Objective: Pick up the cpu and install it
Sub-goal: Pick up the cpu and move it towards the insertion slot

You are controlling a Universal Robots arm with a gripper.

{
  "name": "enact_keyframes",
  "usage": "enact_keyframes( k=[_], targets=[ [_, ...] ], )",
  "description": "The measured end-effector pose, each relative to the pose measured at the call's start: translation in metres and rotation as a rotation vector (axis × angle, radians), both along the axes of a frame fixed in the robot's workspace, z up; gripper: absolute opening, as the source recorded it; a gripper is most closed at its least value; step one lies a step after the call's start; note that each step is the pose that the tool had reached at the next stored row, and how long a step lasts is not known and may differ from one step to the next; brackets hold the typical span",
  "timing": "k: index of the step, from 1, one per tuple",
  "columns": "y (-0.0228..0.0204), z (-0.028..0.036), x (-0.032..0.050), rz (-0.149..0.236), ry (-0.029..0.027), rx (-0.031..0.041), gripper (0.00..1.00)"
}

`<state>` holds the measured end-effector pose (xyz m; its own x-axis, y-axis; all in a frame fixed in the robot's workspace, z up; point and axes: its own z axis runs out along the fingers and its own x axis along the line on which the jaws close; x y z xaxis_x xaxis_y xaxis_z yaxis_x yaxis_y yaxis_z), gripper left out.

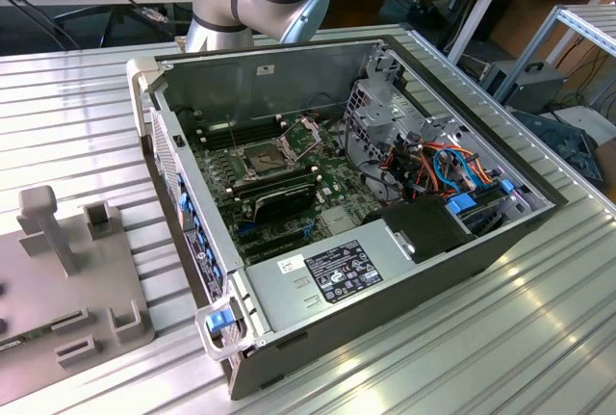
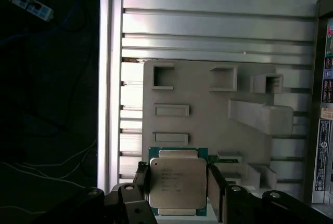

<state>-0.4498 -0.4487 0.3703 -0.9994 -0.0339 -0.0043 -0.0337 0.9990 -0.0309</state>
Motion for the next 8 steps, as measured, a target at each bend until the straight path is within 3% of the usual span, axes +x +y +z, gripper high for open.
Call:
enact_keyframes(
  k=[8],
  targets=[
    [0.0000,0.0029,0.0000,0.000,-0.0002,0.0002,0.55]
  ],
)
